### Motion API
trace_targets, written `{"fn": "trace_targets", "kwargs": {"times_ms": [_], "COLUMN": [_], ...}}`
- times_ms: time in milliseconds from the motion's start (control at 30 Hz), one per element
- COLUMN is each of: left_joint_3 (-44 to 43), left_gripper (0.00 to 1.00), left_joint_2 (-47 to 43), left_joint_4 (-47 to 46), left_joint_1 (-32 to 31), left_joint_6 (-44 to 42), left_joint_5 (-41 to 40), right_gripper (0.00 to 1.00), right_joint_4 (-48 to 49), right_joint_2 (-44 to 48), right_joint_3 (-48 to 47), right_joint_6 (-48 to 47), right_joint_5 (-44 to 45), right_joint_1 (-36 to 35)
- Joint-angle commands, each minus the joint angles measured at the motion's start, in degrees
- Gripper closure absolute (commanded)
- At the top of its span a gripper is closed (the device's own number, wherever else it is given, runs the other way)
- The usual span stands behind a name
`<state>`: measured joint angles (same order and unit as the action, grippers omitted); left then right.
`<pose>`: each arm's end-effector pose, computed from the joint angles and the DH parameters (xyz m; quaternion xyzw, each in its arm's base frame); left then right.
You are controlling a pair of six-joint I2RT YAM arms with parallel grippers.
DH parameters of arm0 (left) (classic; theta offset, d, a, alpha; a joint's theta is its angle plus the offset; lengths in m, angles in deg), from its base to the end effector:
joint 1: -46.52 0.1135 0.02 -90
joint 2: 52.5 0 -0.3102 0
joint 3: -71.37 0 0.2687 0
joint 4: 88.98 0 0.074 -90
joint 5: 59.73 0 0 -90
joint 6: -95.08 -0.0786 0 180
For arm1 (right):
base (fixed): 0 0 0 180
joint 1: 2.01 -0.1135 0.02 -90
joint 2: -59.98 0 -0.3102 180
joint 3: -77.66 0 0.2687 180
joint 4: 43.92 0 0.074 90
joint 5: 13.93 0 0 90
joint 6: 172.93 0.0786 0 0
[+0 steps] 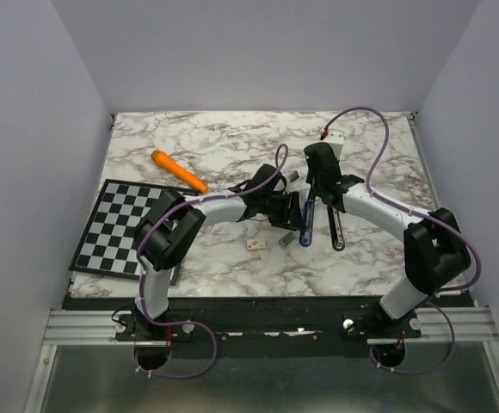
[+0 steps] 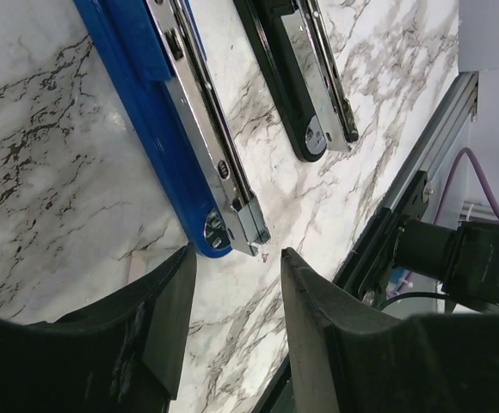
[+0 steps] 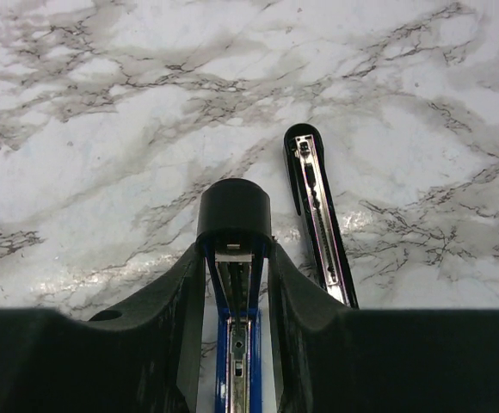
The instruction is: Load the staples into the stapler
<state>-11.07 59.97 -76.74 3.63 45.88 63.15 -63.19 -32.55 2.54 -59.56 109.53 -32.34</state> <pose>0.3188 -0.3544 0.1715 0.1305 0.8749 -0.4517 0.1164 0.3689 0.1656 0.2596 0.0770 0.8621 -0.0354 0.4996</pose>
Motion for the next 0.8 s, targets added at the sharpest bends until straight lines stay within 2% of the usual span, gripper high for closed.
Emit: {"fn": "trace_targets", "kwargs": {"times_ms": [0,500,767], "left_joint_3": [-2.18,-2.62,-3.67], "left_gripper": [0.48,0.48,0.54], "left_joint_2": [2.14,4.87,5.57], "left_joint_4": [-0.03,-3.64,-4.26], "left_joint_1": [-0.44,-0.44,-0.44], "left_joint_6": [1.48,6.05,7.02], "left_joint_5": [1.22,-1.15,-2.47], "right_gripper": [0.98,0.98,0.98], "right_joint_4": [5.84,9.89,10.85], "right_joint_2": [-0.90,-0.72,-0.63], "right_joint_3": [-2.21,-0.89,0.16], "right_joint_6": [-1.05,-0.17,-0.17], "right_joint_5": [3.90,5.66,4.69], "right_joint_1": [-0.26,-0.26,-0.35]}}
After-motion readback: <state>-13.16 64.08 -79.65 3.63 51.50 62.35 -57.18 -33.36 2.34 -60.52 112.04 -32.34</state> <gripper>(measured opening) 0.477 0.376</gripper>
